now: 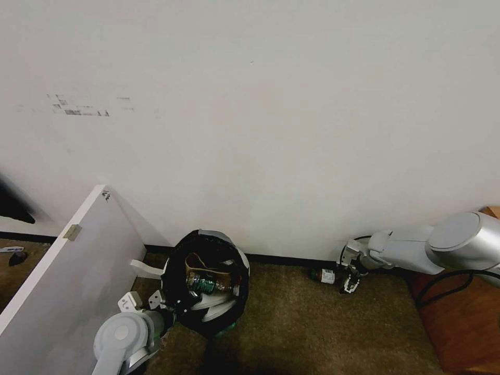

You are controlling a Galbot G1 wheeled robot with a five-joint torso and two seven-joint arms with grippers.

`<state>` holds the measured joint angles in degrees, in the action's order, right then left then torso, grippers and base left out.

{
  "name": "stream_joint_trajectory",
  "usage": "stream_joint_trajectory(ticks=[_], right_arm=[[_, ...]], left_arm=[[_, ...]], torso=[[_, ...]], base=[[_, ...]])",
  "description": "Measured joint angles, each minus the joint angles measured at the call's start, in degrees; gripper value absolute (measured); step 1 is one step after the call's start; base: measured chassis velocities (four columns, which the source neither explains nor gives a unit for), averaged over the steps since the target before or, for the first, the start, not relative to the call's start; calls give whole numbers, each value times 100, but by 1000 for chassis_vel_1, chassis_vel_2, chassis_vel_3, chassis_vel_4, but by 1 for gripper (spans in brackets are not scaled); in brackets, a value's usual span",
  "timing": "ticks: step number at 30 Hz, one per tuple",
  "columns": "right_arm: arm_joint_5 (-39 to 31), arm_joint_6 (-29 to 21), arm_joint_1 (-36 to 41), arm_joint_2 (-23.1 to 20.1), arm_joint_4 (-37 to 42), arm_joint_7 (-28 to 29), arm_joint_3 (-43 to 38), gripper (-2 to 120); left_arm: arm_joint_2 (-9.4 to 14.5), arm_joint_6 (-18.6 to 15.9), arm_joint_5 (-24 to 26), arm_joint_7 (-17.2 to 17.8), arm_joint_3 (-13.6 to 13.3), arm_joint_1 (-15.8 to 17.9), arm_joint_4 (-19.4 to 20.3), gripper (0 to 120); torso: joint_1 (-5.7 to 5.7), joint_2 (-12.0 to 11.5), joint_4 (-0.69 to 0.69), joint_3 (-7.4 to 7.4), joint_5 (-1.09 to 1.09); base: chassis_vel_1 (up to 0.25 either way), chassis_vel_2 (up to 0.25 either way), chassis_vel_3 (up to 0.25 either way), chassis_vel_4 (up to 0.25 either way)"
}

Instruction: Pick up the trash bin and place the garbage on the floor into it.

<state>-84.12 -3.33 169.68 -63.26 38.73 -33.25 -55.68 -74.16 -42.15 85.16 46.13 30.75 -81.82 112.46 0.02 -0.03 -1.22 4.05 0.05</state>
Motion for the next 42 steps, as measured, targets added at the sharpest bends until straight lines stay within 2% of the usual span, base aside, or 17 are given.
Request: stream_joint_trajectory(ticks=[16, 35, 39, 41, 42], right_arm=[[47, 40, 0, -155, -47, 7, 16, 100], [133, 134, -2, -203, -49, -25, 9, 99], [185, 152, -6, -211, -62, -23, 1, 90], [227, 174, -12, -213, -66, -15, -6, 79], [227, 174, -12, -213, -66, -15, -6, 79]], left_arm=[[-37, 6, -83, -37, 32, -80, 44, 0], [-34, 2, -104, -86, 64, -67, 17, 0], [-35, 0, -115, -86, 46, -47, -2, 0], [-37, 0, -116, -87, 44, -43, -8, 0], [-37, 0, -116, -87, 44, -43, -8, 0]], torso=[[0, 2, -3, -2, -10], [-1, 2, 2, -2, -4], [-1, 4, 4, -2, -4], [-1, 4, 5, -3, -5], [-1, 4, 5, -3, -5]], base=[[0, 0, 0, 0], [0, 0, 0, 0], [0, 0, 0, 0], [0, 0, 0, 0], [0, 0, 0, 0]])
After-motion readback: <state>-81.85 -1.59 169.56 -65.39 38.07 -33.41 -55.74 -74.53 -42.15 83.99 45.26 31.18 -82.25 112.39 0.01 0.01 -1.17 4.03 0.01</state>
